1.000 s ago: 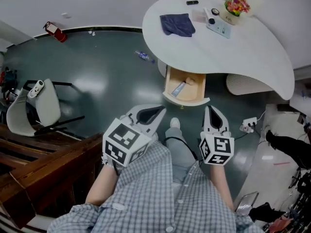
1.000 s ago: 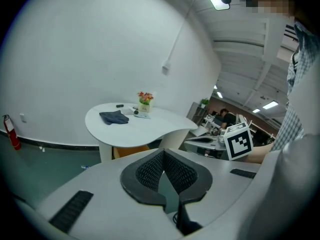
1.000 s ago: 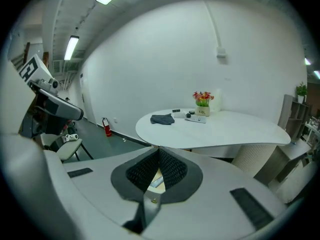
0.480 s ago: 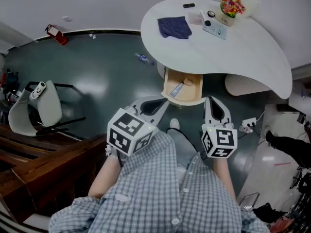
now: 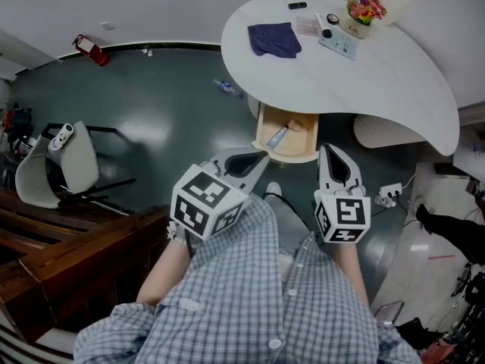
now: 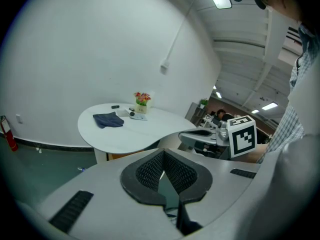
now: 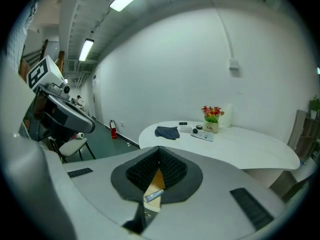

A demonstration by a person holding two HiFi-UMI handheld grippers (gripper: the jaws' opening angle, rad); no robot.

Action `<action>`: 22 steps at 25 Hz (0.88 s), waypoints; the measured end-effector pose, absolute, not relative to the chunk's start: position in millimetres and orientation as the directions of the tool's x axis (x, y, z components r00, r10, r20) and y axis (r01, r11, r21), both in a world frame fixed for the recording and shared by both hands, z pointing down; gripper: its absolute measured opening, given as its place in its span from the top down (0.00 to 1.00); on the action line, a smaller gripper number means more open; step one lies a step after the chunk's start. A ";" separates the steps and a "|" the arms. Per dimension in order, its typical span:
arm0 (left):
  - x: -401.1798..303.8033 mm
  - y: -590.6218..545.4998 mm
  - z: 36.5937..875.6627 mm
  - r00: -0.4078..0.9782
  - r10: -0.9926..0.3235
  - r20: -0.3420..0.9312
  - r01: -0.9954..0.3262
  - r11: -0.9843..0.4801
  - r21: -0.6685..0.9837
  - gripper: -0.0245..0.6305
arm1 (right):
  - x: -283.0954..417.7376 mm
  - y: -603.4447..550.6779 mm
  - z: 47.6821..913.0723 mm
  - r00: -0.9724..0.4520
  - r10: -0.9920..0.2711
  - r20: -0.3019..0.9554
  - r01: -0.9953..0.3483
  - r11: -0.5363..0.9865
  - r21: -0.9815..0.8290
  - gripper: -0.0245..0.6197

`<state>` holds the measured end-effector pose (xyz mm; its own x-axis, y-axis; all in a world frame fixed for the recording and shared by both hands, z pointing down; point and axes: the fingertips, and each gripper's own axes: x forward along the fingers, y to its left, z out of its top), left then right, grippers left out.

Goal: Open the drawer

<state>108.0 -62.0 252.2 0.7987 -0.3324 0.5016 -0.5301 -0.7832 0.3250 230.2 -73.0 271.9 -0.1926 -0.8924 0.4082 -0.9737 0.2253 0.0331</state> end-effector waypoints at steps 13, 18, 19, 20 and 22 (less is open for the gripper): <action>110.9 -61.6 255.9 0.795 -0.332 0.508 -0.539 -0.772 0.338 0.96 | 233.2 -69.7 278.6 -0.202 -0.878 0.434 -0.971 0.239 0.031 0.95; 108.3 -60.5 259.2 0.789 -0.335 0.515 -0.546 -0.767 0.337 0.96 | 232.3 -69.3 281.6 -0.199 -0.875 0.442 -0.971 0.238 0.034 0.95; 107.7 -59.5 259.9 0.789 -0.335 0.516 -0.547 -0.766 0.339 0.96 | 231.9 -68.9 282.0 -0.200 -0.874 0.444 -0.970 0.240 0.035 0.95; 107.1 -58.6 260.3 0.789 -0.335 0.516 -0.547 -0.765 0.340 0.96 | 231.3 -68.7 282.2 -0.201 -0.873 0.445 -0.970 0.241 0.035 0.95; 106.2 -58.0 260.6 0.789 -0.335 0.514 -0.547 -0.764 0.342 0.96 | 229.8 -69.1 282.2 -0.204 -0.872 0.445 -0.969 0.244 0.035 0.95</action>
